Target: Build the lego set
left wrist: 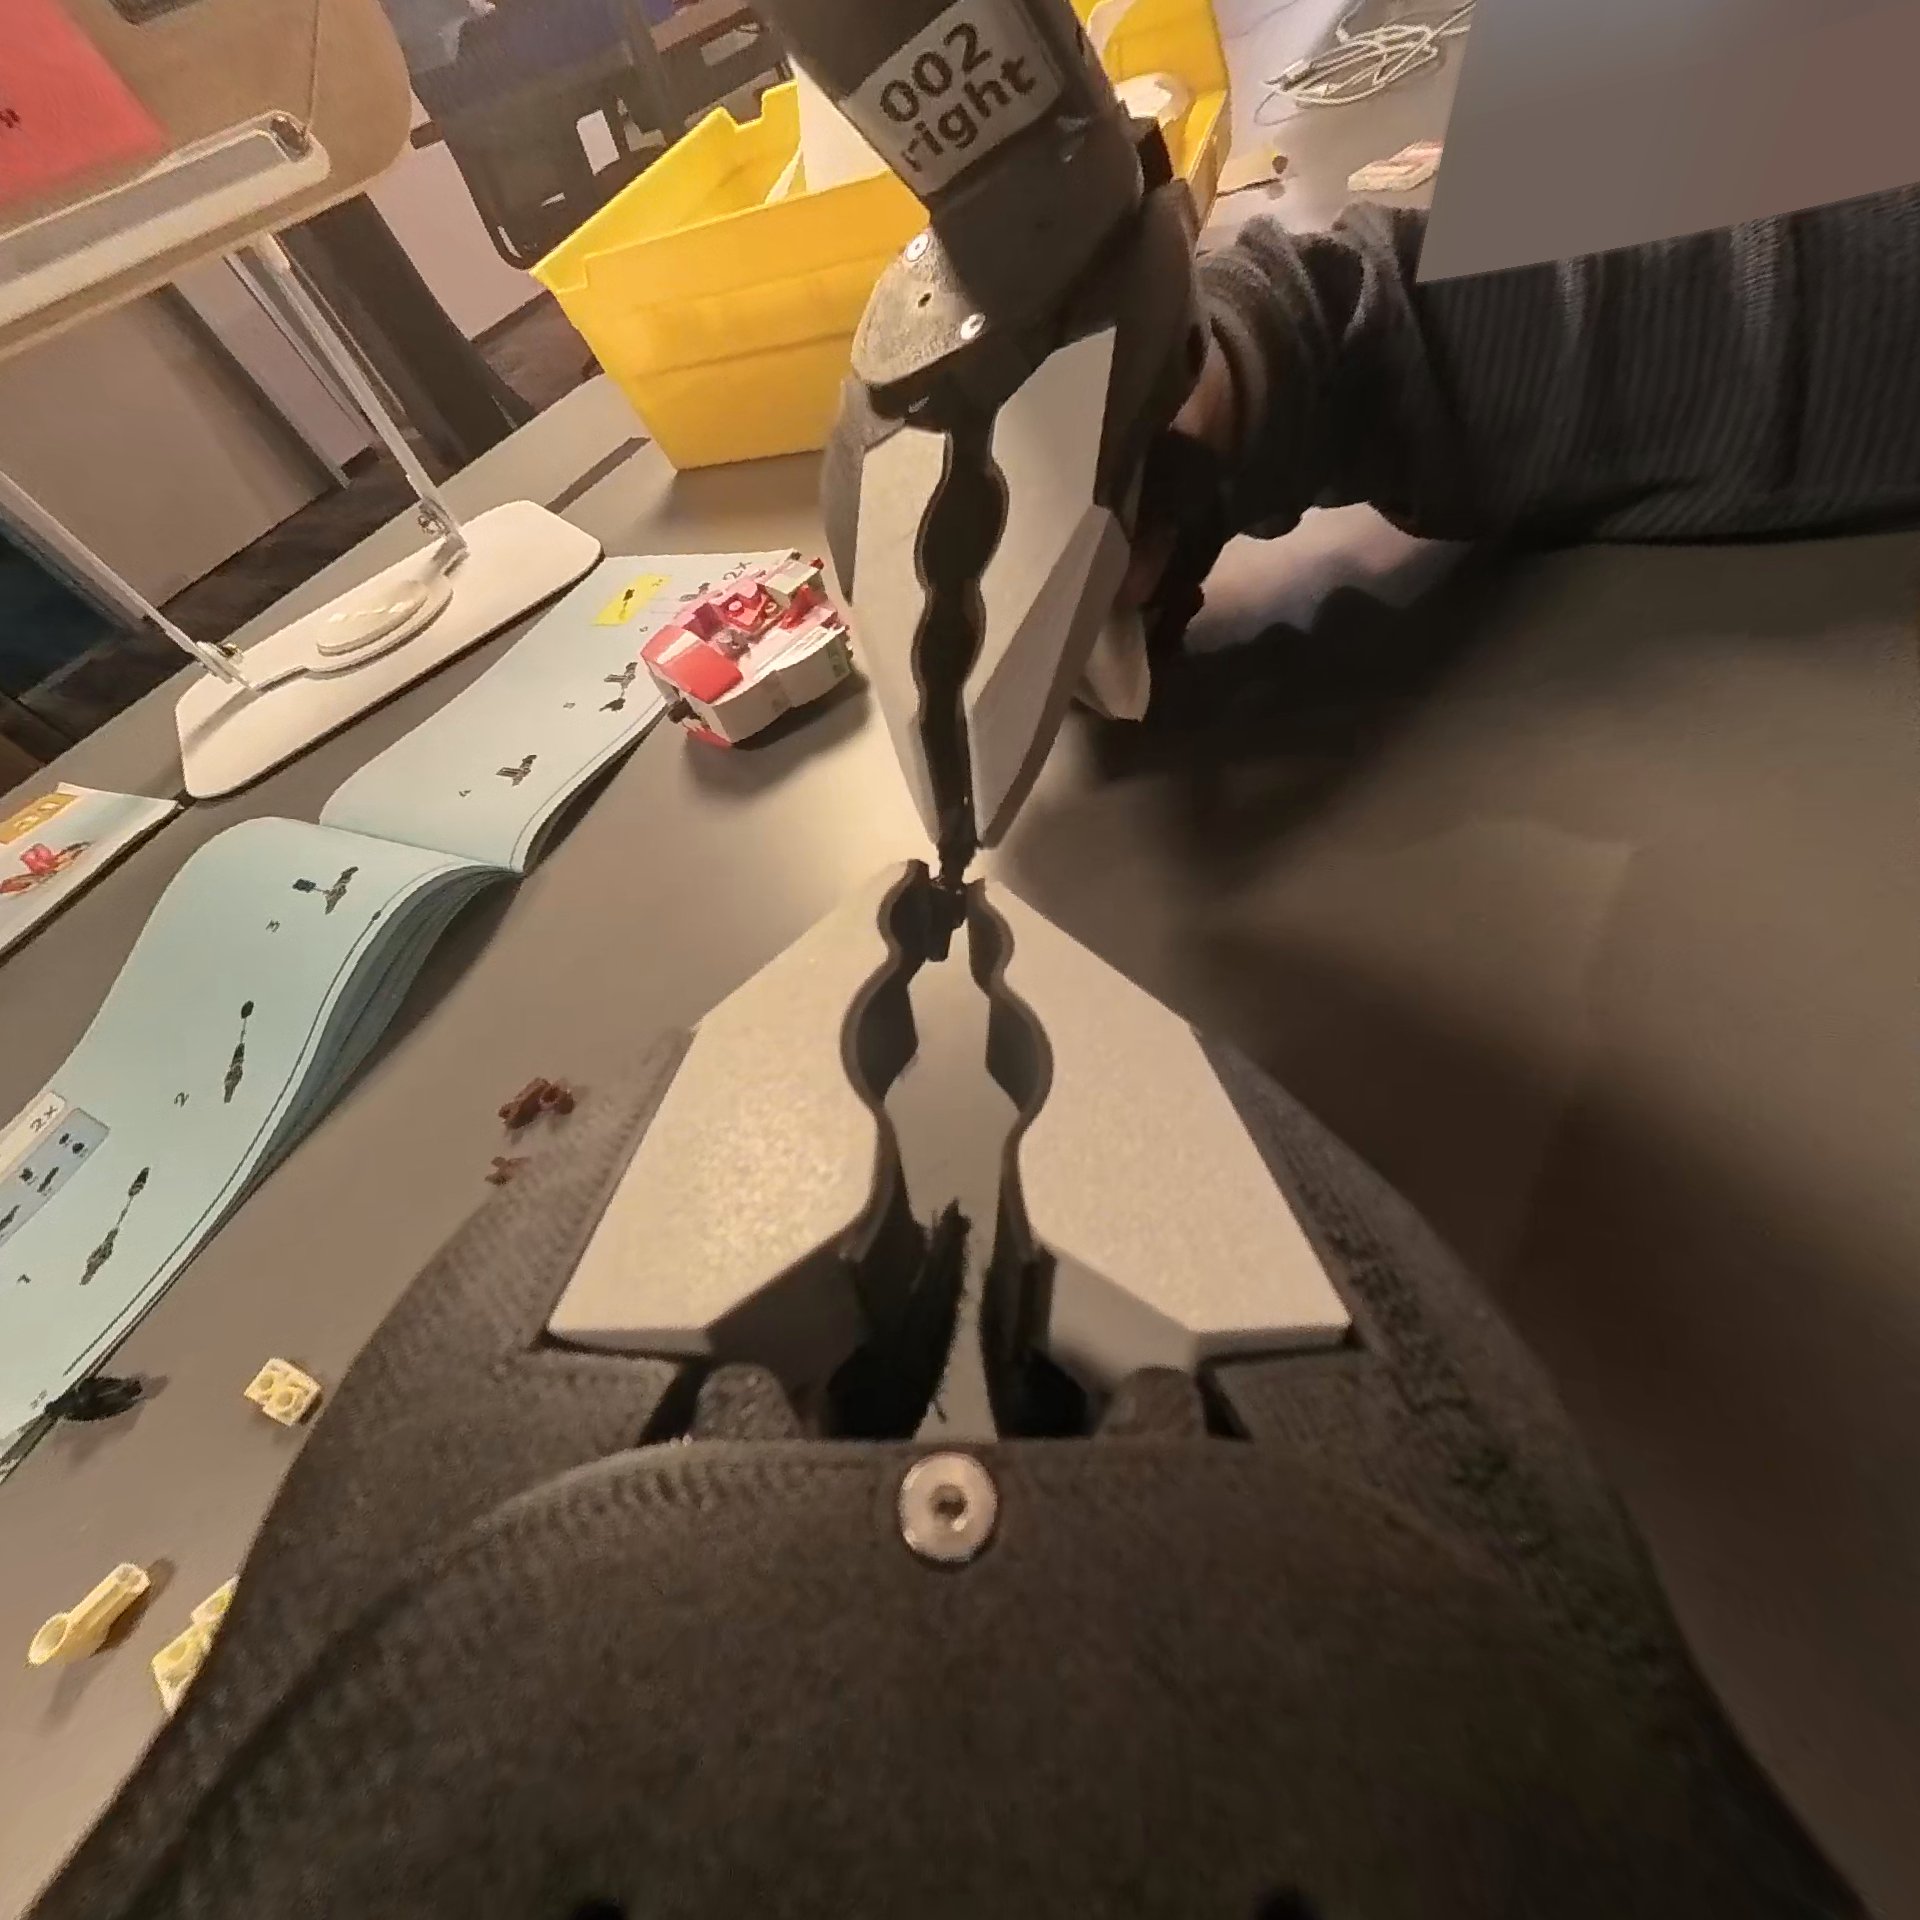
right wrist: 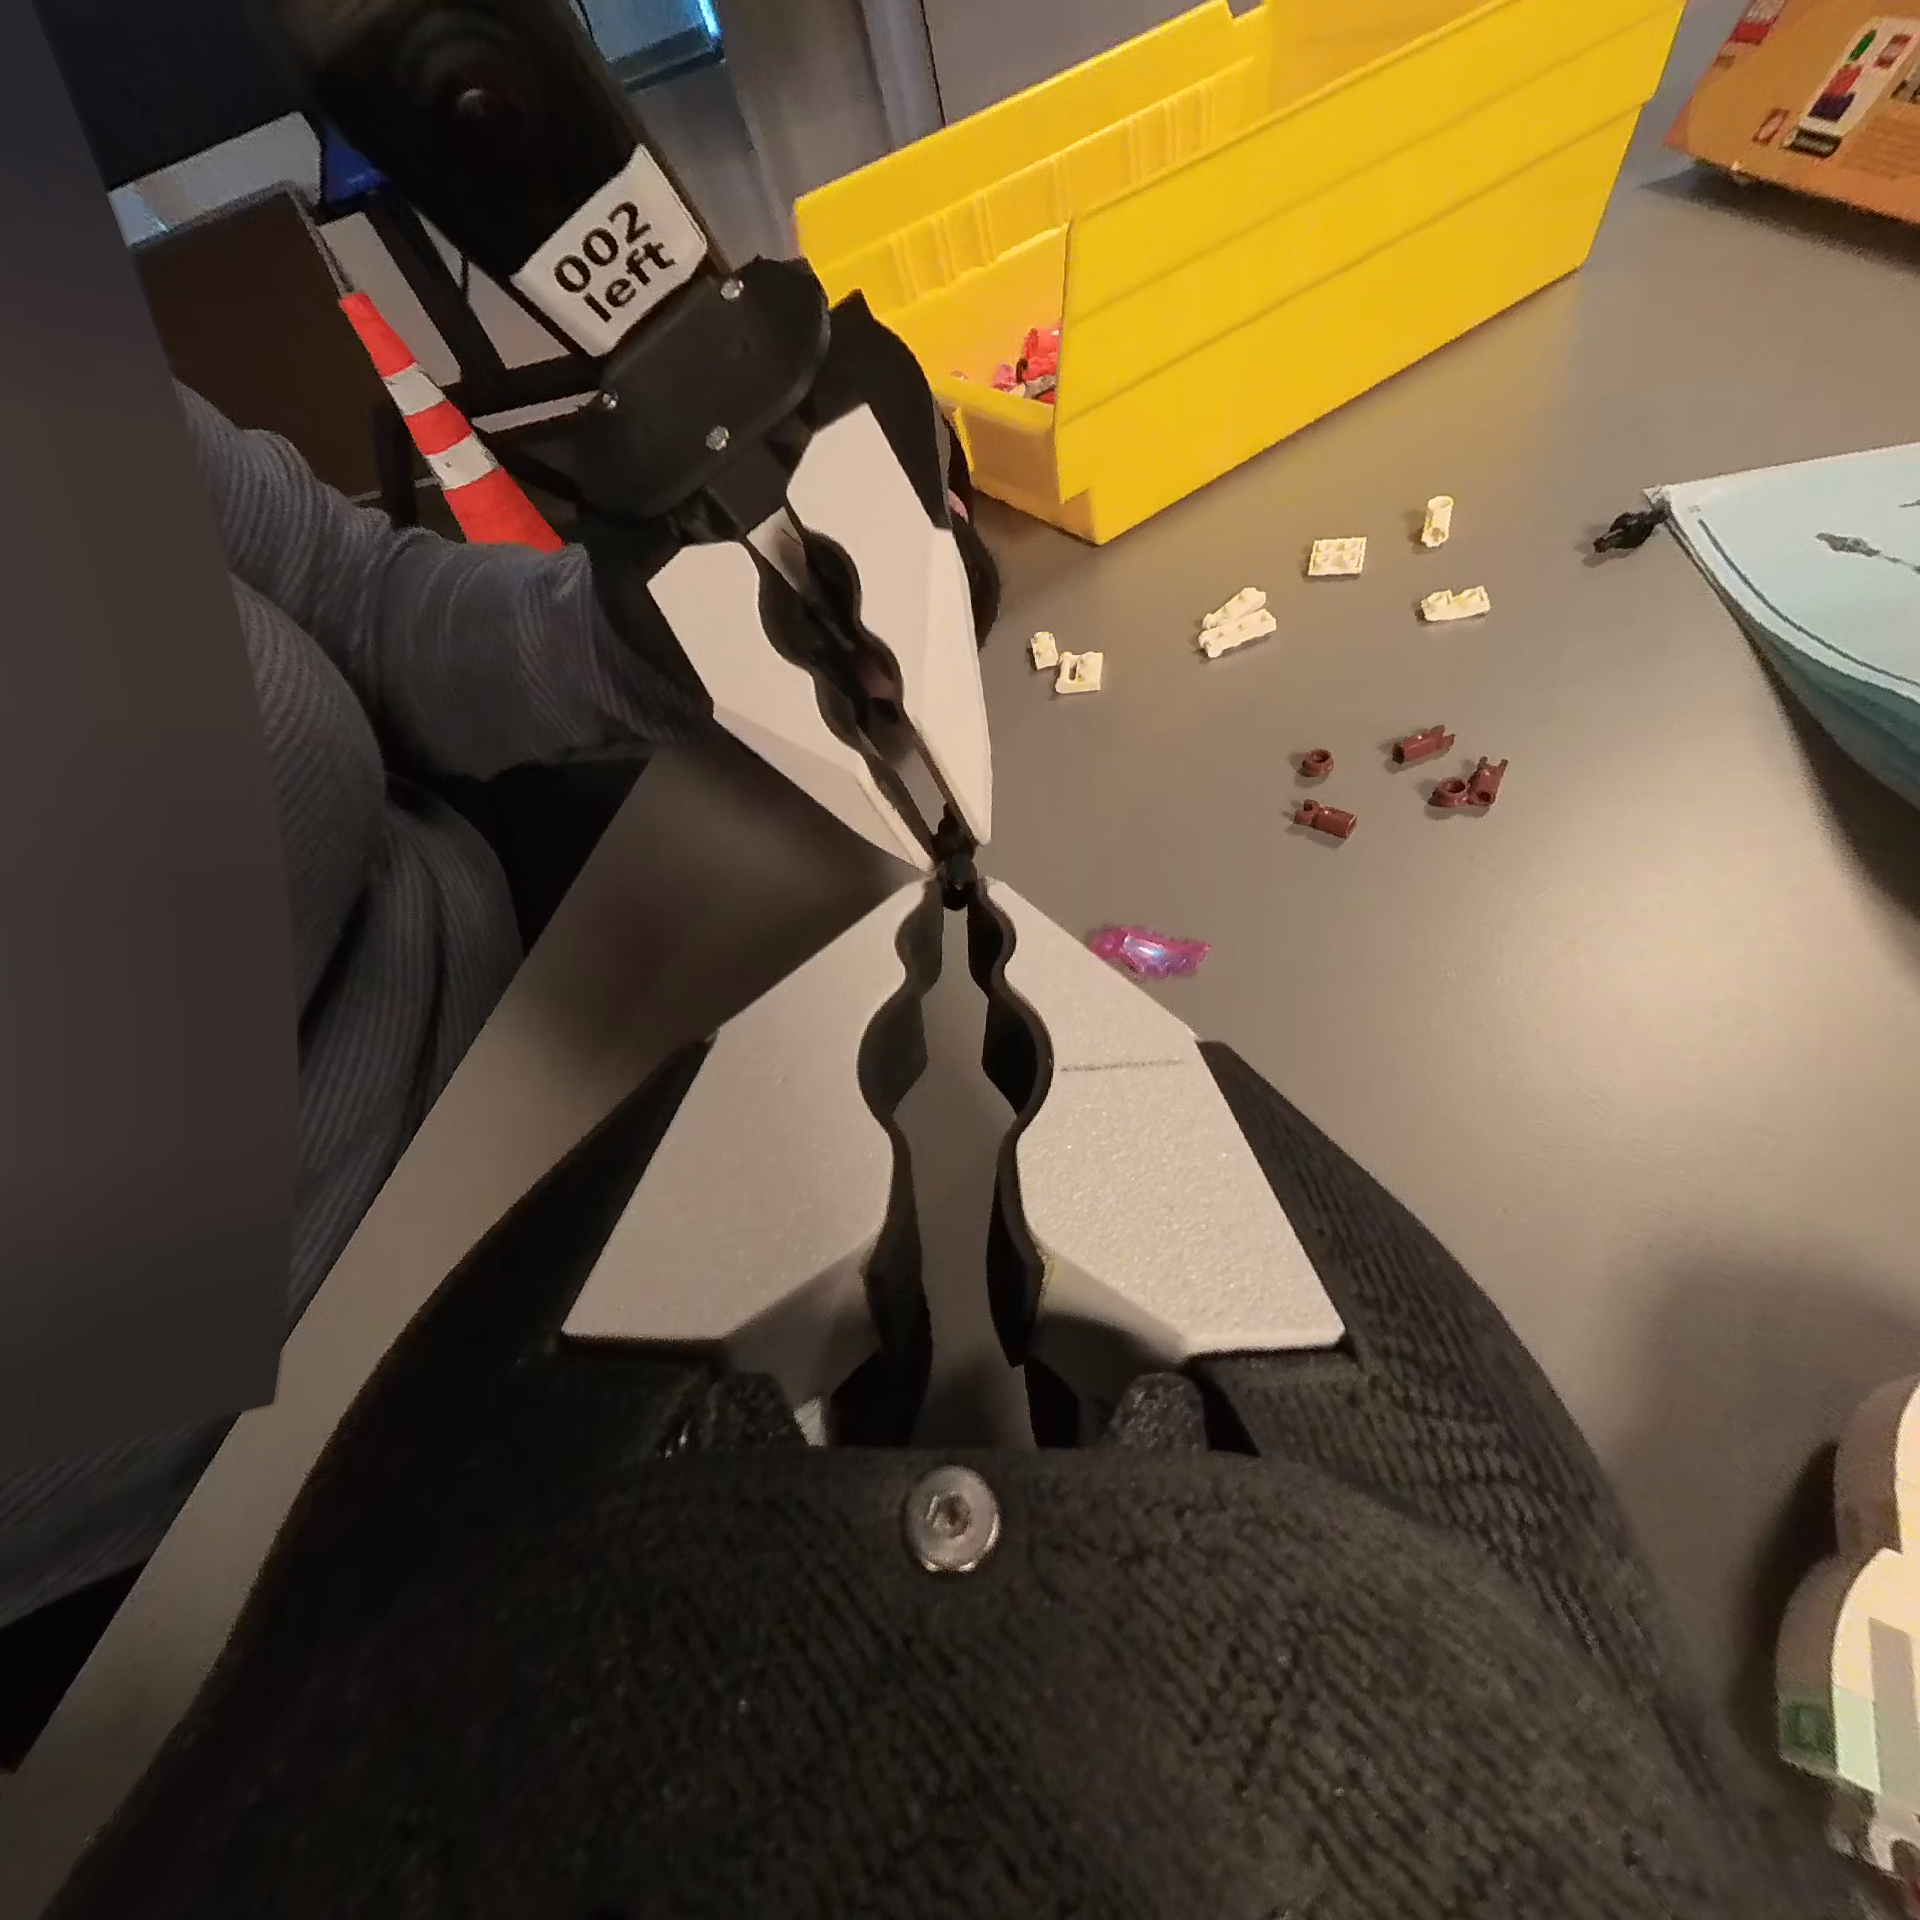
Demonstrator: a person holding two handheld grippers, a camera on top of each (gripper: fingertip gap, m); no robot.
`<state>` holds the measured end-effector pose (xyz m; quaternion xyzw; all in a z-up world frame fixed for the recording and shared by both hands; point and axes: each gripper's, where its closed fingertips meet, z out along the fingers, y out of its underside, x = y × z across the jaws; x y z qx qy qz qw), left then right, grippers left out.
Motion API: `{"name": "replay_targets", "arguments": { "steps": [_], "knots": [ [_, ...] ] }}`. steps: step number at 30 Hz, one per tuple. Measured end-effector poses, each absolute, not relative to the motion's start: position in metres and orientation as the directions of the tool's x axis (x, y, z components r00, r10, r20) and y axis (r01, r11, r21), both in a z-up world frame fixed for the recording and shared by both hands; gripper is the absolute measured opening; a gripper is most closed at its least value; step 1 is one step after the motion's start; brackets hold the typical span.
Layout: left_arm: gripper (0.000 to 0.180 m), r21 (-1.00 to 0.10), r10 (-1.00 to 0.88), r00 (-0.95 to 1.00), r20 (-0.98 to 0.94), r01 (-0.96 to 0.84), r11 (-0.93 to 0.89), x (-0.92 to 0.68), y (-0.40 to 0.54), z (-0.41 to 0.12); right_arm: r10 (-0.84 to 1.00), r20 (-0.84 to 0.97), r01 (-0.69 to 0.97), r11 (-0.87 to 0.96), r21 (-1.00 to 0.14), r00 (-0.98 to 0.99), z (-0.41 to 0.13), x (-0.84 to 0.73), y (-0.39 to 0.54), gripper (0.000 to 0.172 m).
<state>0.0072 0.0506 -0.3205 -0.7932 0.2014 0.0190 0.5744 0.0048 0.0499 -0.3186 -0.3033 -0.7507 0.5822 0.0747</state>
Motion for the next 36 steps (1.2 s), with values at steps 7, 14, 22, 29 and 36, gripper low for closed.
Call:
{"name": "replay_targets", "arguments": {
  "steps": [7, 14, 22, 29, 36],
  "knots": [
    [0.006, -0.902, -0.310, 0.916, -0.253, -0.339, -0.267, 0.008, 0.051, -0.322, 0.543, -0.241, 0.374, 0.148, -0.915, -0.805, -0.320, 0.005, 0.050, 0.002],
    [0.005, -0.948, -0.315, 0.932, -0.179, -0.249, -0.199, 0.008, 0.048, -0.308, 0.512, -0.259, 0.333, 0.056, -0.941, -0.819, -0.305, 0.004, 0.046, 0.003],
    [0.005, -0.975, -0.311, 0.943, -0.116, -0.168, -0.147, 0.006, 0.047, -0.297, 0.505, -0.266, 0.303, -0.008, -0.953, -0.822, -0.296, 0.001, 0.042, 0.003],
    [0.004, -0.976, -0.299, 0.947, -0.115, -0.163, -0.141, 0.005, 0.047, -0.296, 0.510, -0.273, 0.312, -0.011, -0.950, -0.815, -0.297, -0.001, 0.041, 0.003],
    [0.000, -0.849, -0.483, 0.761, -0.434, -0.525, -0.064, 0.101, 0.076, -0.320, 0.489, -0.274, 0.401, 0.176, -0.899, -0.828, -0.325, -0.008, -0.002, 0.000]
  ]
}}
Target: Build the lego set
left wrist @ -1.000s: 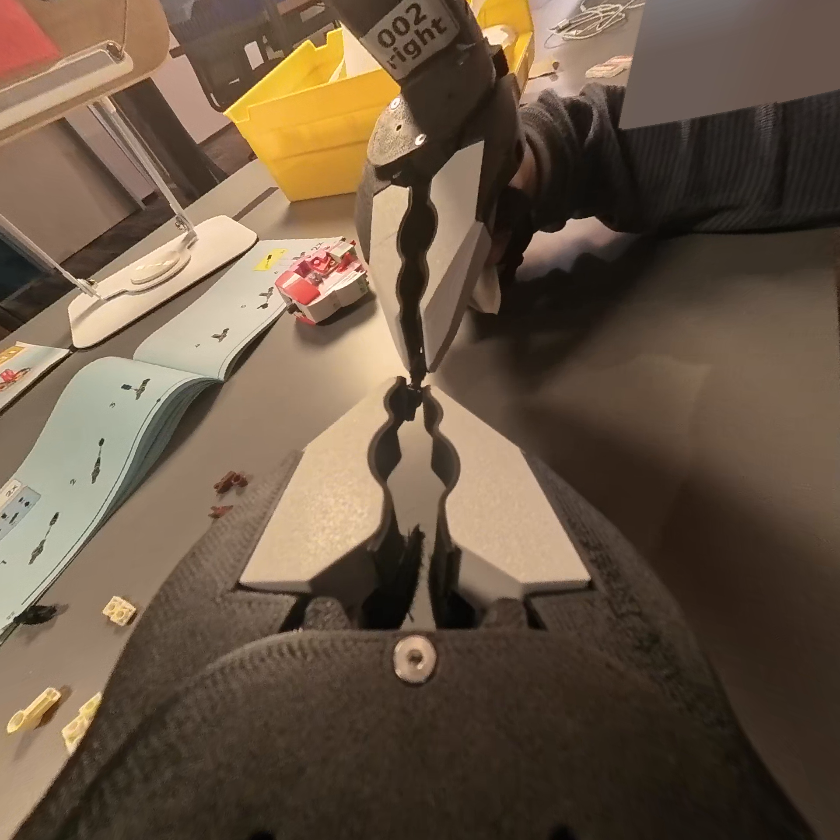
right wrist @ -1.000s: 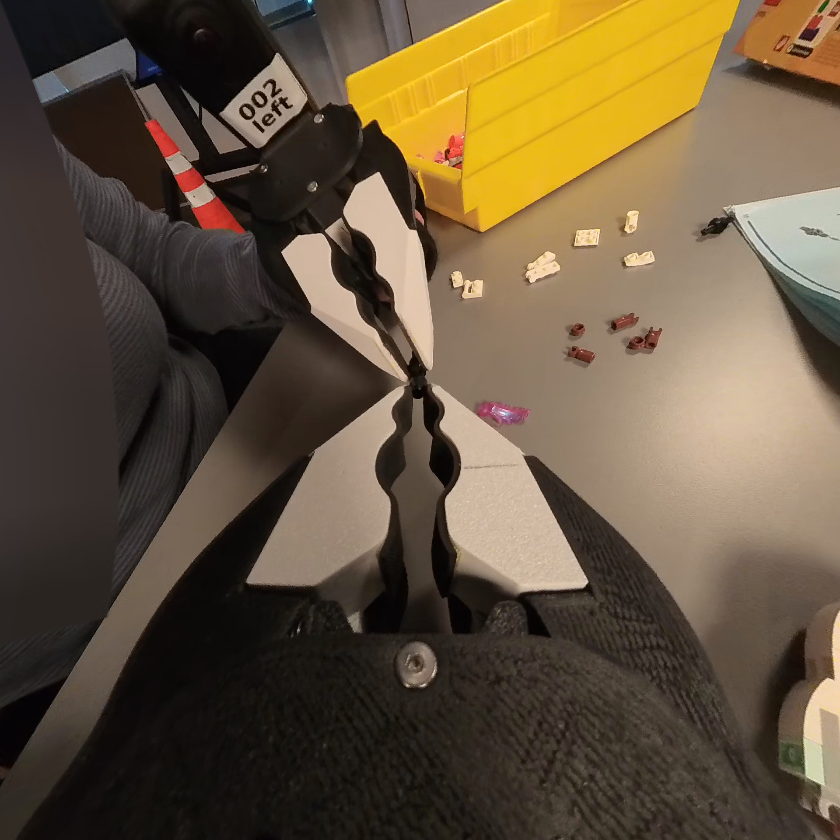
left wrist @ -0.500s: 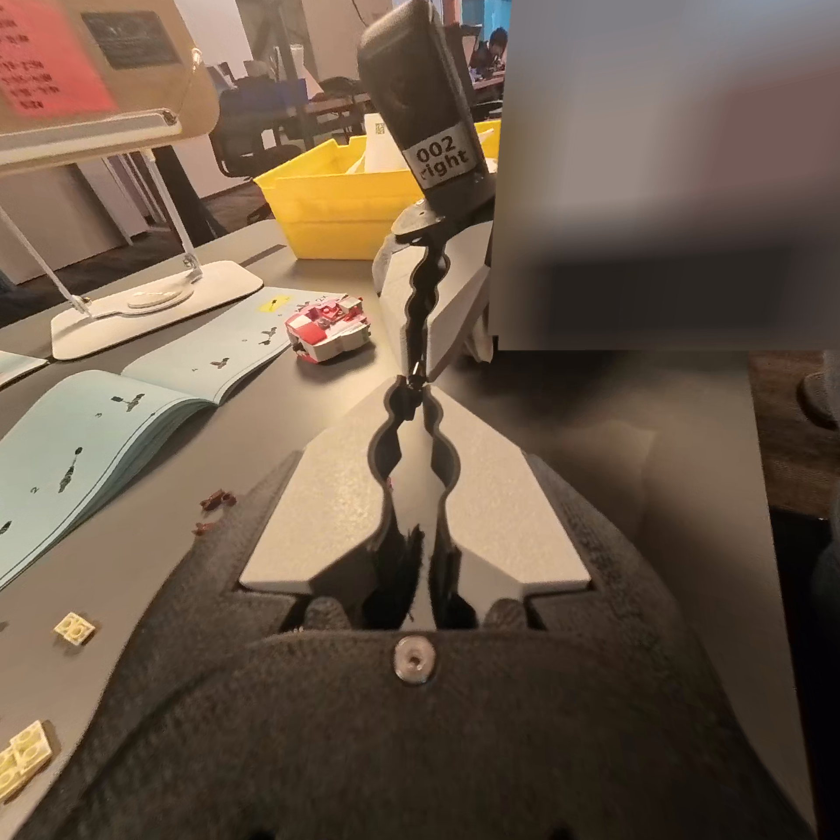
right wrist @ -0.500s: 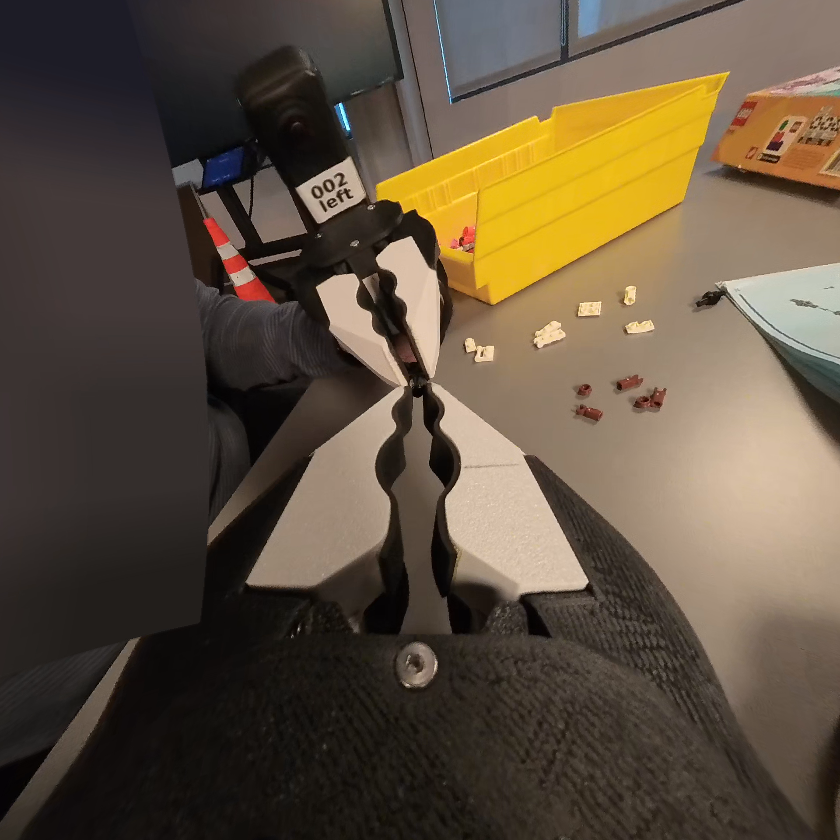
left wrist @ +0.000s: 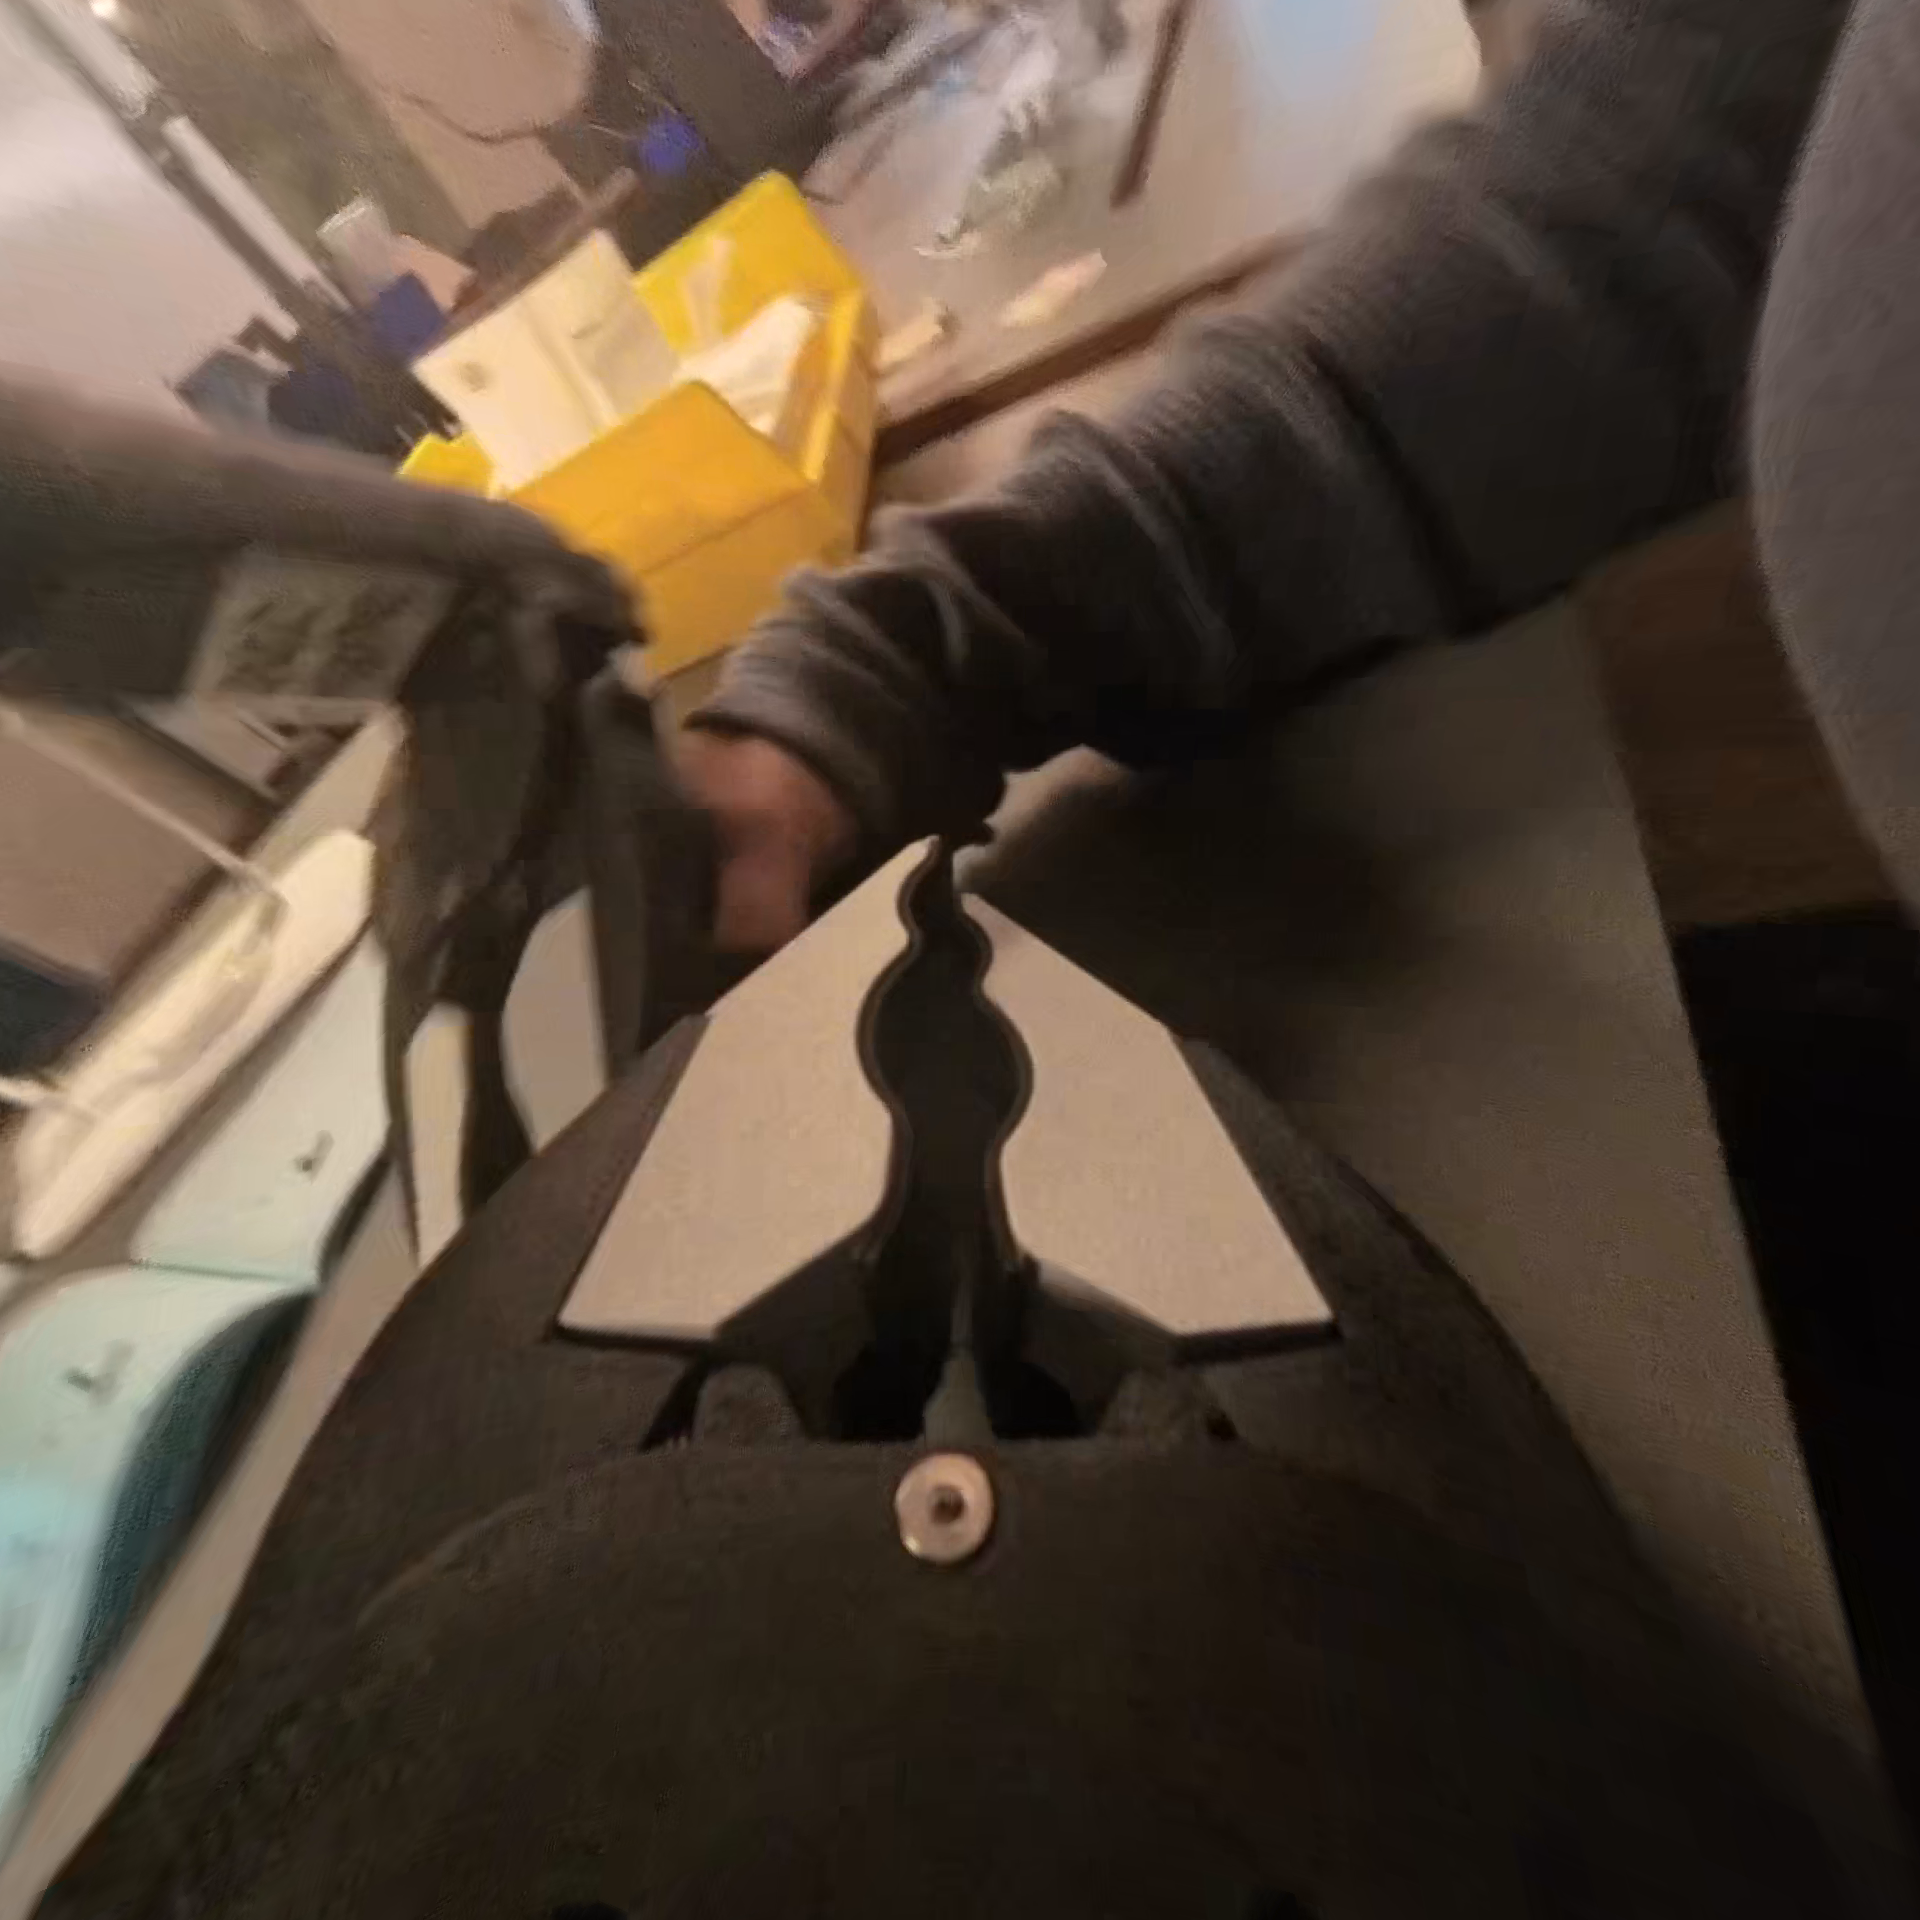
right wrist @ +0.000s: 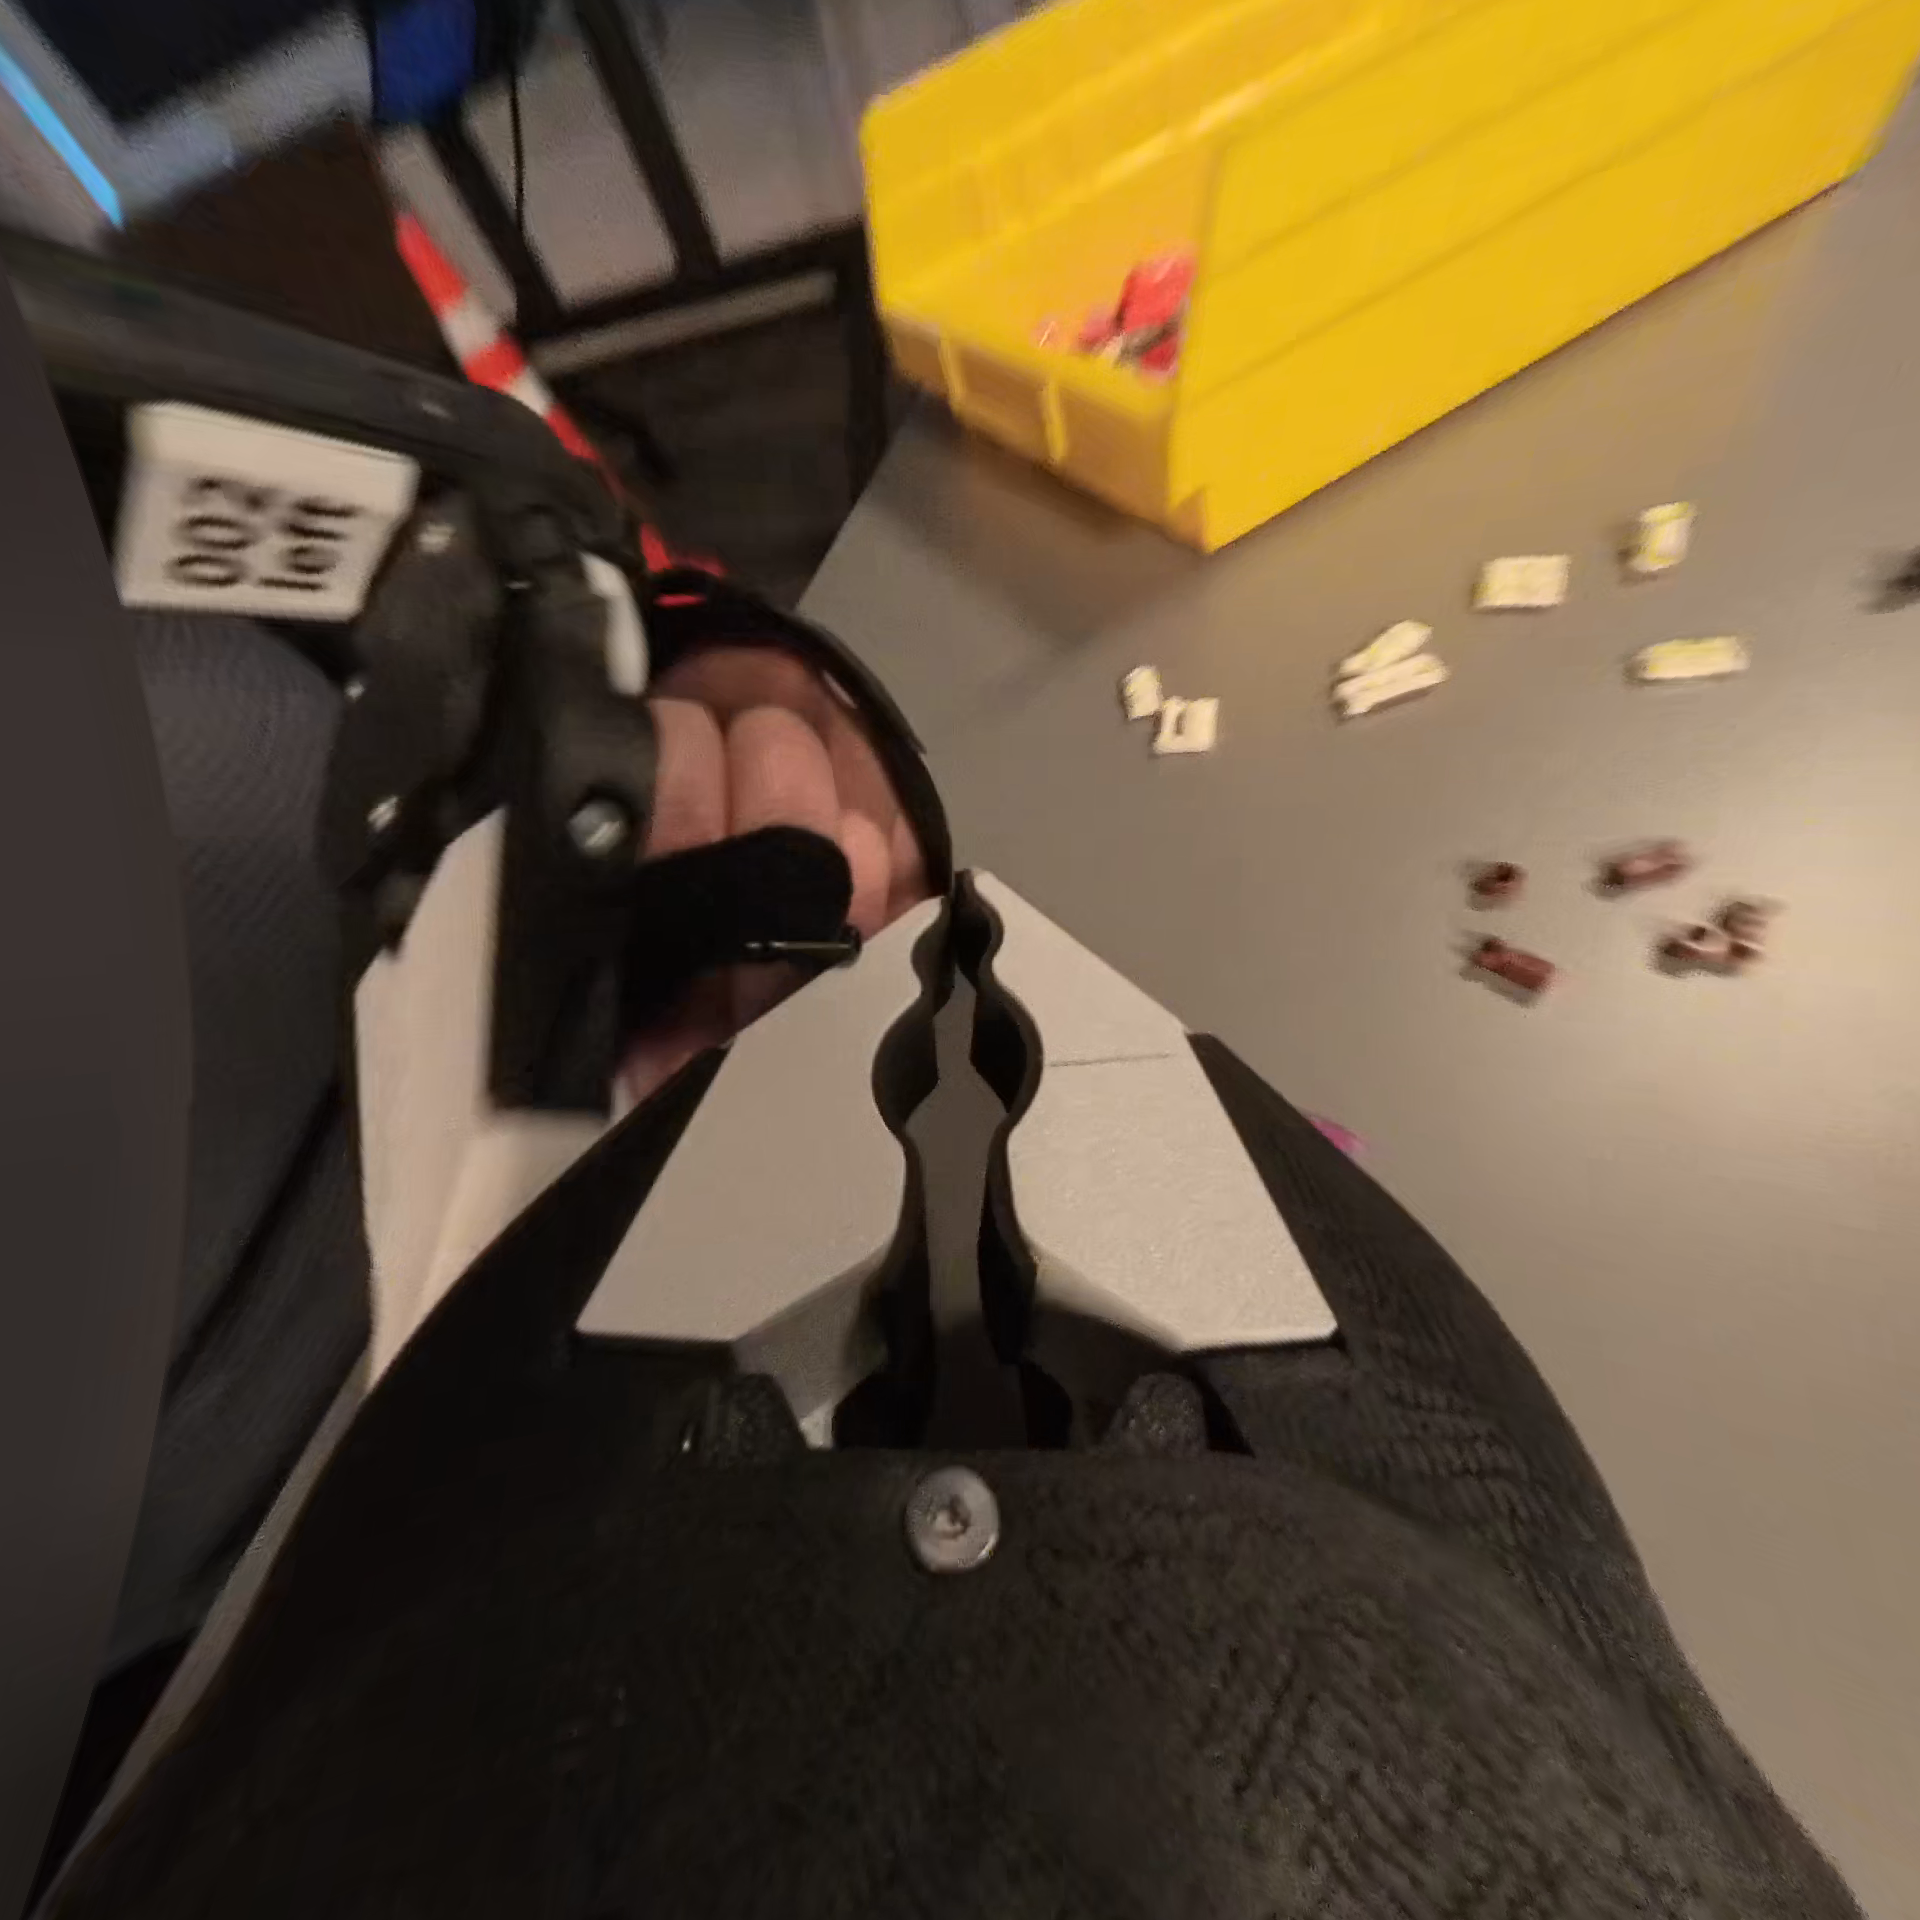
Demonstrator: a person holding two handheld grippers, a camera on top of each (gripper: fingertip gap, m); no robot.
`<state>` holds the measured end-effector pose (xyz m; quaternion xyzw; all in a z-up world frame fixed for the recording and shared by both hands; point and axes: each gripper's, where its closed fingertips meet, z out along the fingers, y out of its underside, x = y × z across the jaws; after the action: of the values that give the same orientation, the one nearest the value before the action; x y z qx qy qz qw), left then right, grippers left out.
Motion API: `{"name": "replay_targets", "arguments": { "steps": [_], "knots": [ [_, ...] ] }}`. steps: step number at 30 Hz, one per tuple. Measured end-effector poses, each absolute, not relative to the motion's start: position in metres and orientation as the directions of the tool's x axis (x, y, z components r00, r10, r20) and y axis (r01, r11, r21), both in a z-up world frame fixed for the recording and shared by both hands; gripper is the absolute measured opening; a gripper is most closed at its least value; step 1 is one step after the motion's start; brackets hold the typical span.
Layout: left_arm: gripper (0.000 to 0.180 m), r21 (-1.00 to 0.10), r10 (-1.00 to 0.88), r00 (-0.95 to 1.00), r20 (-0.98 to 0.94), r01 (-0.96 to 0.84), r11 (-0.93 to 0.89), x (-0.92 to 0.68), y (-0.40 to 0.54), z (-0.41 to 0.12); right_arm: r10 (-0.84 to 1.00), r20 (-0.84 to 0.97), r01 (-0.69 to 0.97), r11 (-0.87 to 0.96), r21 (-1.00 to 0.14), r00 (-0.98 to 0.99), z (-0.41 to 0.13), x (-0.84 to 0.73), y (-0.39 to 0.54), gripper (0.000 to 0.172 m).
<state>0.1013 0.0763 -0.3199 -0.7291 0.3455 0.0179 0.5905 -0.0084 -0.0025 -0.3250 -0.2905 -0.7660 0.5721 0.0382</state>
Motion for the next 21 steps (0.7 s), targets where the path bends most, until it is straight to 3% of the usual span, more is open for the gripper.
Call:
{"name": "replay_targets", "arguments": {
  "steps": [3, 13, 21],
  "knots": [
    [0.000, -0.947, -0.470, 0.853, -0.229, -0.306, -0.093, 0.076, 0.074, -0.303, 0.566, -0.297, 0.400, 0.063, -0.915, -0.769, -0.315, -0.016, 0.020, 0.000],
    [0.000, -0.943, -0.276, 0.935, -0.225, -0.280, -0.179, 0.026, 0.081, -0.306, 0.749, -0.285, 0.414, -0.015, -0.910, -0.598, -0.319, -0.043, 0.060, 0.000],
    [0.000, -0.978, -0.065, 0.993, -0.096, -0.106, -0.182, -0.023, 0.072, -0.297, 0.805, -0.267, 0.360, -0.072, -0.930, -0.529, -0.311, -0.050, 0.082, 0.000]
  ]
}}
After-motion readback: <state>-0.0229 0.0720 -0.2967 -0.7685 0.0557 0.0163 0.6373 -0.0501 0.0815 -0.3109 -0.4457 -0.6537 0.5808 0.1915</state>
